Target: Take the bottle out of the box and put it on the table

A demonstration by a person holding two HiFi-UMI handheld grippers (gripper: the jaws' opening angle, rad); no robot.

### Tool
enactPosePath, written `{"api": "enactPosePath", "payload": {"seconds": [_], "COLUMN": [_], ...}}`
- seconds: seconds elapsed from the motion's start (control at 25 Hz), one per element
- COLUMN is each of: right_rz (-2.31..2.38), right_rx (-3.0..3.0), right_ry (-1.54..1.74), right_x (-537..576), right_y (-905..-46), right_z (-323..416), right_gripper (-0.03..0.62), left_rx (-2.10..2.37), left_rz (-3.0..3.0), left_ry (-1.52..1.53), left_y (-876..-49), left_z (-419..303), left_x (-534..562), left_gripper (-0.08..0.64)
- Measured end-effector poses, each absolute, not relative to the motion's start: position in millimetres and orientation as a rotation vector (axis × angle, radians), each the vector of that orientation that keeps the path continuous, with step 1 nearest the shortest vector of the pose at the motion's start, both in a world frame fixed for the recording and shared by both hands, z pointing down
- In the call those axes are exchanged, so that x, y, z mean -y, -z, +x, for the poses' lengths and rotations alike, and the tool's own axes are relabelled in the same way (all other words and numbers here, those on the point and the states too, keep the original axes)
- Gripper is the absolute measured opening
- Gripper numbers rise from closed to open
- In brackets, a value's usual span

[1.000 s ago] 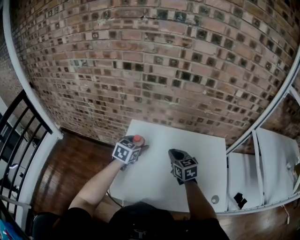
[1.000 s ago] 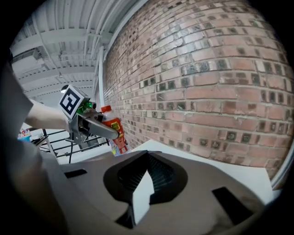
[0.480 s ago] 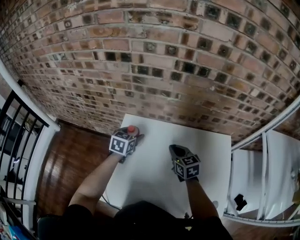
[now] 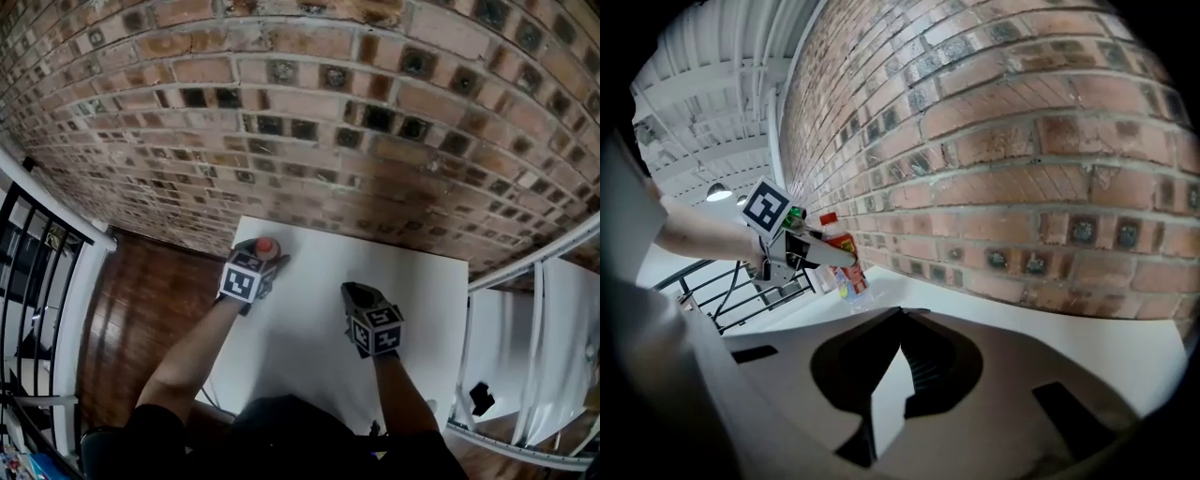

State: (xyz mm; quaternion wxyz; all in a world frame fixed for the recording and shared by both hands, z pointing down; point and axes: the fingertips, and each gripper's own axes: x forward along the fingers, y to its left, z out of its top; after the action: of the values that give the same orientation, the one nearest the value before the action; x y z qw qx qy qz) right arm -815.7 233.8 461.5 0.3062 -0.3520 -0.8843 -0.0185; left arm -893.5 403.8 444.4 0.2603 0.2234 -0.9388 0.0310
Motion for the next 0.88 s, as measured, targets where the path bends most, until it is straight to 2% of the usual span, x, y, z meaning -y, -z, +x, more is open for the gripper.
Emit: {"api": "enactPosePath", "payload": {"seconds": [0.4,0.52,0.68,0.88], "right_rz": [-0.924,-0.921,-0.904,-0.897], "right_rx": [2.328,2.343,2.380,2.446], "right_ry": [0.110,0.117,0.132,0.133], "right_x": [-232.4,-229.4,-223.2,-227.3], "right_y": [-463.1,-454.2,-434.2,-405.2], "right_z": [-802.9,-798.0,-794.2,-777.8], "right_gripper": [0.005,0.005,0.005,0.005], "left_rx": [2.541,2.524,2.547,2.647], "left_rz": [0.593,0.629,0.620,0.595], "left_ry": [-0.009,-0.032,-0.026,0.160], "left_y": [-446.4,-445.4,-433.1,-390.0], "left_z": [-889.5,-881.4,-873.8,-859.4], "left_x": [-404.2,-399.3,-401.9,-422.3], "left_gripper": [0.350,0.446,0.446,0.433]}}
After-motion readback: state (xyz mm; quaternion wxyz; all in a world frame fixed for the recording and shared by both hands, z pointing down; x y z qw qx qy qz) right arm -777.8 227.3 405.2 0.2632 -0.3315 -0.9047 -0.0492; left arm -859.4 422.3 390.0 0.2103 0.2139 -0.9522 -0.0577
